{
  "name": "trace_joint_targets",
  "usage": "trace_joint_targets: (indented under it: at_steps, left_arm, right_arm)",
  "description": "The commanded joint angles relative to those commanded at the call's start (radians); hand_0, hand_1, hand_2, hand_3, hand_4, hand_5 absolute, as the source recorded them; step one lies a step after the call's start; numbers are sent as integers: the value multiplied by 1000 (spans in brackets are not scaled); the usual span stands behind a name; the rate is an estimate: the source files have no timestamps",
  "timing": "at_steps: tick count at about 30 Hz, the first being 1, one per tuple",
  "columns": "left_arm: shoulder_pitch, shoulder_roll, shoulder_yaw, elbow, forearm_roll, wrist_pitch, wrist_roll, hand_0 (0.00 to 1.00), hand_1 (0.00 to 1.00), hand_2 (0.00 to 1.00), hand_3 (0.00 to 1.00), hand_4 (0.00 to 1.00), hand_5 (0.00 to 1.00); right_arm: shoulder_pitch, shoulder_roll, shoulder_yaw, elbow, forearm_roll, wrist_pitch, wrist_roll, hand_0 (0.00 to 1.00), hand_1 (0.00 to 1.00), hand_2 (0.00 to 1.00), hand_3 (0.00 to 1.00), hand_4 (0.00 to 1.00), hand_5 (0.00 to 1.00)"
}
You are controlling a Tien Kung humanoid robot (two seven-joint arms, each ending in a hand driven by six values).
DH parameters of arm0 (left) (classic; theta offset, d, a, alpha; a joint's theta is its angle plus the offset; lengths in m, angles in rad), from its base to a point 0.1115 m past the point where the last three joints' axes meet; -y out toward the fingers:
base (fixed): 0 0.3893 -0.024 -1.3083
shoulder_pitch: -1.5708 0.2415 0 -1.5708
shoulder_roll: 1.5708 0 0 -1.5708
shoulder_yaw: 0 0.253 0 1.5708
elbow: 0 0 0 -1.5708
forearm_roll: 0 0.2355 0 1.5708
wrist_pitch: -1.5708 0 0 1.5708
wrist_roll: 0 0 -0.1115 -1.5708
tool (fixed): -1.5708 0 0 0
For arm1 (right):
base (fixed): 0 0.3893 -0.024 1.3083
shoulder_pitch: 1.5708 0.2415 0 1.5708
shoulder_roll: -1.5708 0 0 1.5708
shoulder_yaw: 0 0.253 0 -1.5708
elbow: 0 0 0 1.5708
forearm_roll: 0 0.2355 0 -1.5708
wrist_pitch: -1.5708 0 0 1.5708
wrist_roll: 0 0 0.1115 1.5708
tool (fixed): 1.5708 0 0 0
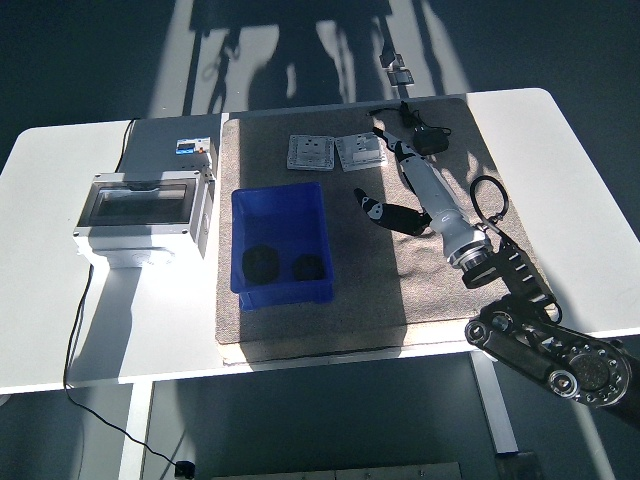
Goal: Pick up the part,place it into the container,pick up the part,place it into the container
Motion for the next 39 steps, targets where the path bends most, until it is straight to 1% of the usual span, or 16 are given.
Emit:
trace_joint_targets:
  at_steps: [1, 2, 4, 6, 7, 11, 12, 13, 17, 24, 25, 30, 31, 36, 37, 39]
  left_arm:
    - [3, -1, 2, 0, -4, 0, 0, 683, 564, 628, 641, 587, 784]
    - [5, -2, 5, 0, -9, 1, 0, 683, 564, 628, 641, 587, 784]
    - [9, -5, 13, 0, -21, 0, 0, 683, 564, 628, 641, 587, 784]
    - [12, -9, 27, 0, -37, -3, -1, 683, 564, 628, 641, 587, 784]
    - [14, -11, 34, 0, -44, -6, -2, 682, 567, 632, 625, 547, 741]
    - [13, -14, 39, 0, -46, -13, -6, 682, 567, 632, 625, 547, 741]
    - [12, -14, 39, 0, -45, -13, -7, 682, 567, 632, 625, 547, 741]
    - [10, -13, 38, 0, -44, -13, -10, 682, 568, 643, 621, 551, 717]
    - [7, -9, 36, 0, -54, -8, -21, 682, 568, 643, 621, 551, 717]
    - [12, 2, 33, 0, -93, 10, -40, 683, 567, 636, 616, 551, 712]
    - [13, 3, 32, 0, -95, 12, -41, 680, 567, 631, 616, 552, 718]
    - [16, 11, 22, 0, -68, 4, -32, 680, 567, 631, 616, 552, 718]
    - [16, 12, 21, 0, -60, 0, -27, 681, 561, 621, 609, 554, 707]
    - [19, 17, 20, 0, -44, -16, -11, 681, 561, 621, 609, 554, 707]
    - [19, 18, 20, 0, -40, -18, -9, 681, 560, 617, 608, 565, 681]
    - [20, 19, 17, 0, -33, -22, -6, 681, 560, 617, 608, 565, 681]
  right_arm:
    - [-32, -13, 34, 6, 37, -8, 21, 928, 870, 883, 998, 681, 328]
    - [-62, -23, 66, 6, 73, -8, 43, 928, 870, 883, 998, 681, 328]
    - [-128, -38, 134, -4, 151, 10, 90, 928, 870, 883, 998, 681, 328]
    - [-189, -42, 201, -13, 229, 24, 130, 928, 870, 883, 998, 681, 328]
    - [-219, -40, 235, -15, 269, 28, 149, 848, 770, 798, 856, 682, 337]
    - [-308, -21, 349, -16, 385, 34, 185, 848, 770, 798, 856, 682, 337]
    - [-319, -18, 368, -16, 402, 34, 186, 848, 770, 798, 856, 682, 337]
    - [-329, -14, 394, -15, 424, 35, 187, 836, 750, 782, 813, 685, 342]
    - [-351, -10, 481, -16, 471, 39, 182, 836, 750, 782, 813, 685, 342]
    - [-386, -5, 606, -20, 471, 42, 169, 830, 737, 769, 796, 686, 348]
    - [-390, -5, 618, -20, 469, 44, 169, 828, 722, 755, 785, 689, 350]
    - [-403, -5, 674, -22, 456, 72, 164, 828, 722, 755, 785, 689, 350]
    - [-405, -4, 684, -21, 450, 83, 162, 827, 721, 753, 778, 821, 441]
    - [-414, 2, 701, -22, 425, 119, 144, 827, 721, 753, 778, 821, 441]
    - [-415, 2, 699, -23, 415, 129, 133, 828, 717, 748, 772, 936, 534]
    - [-416, 3, 693, -24, 389, 151, 107, 828, 717, 748, 772, 936, 534]
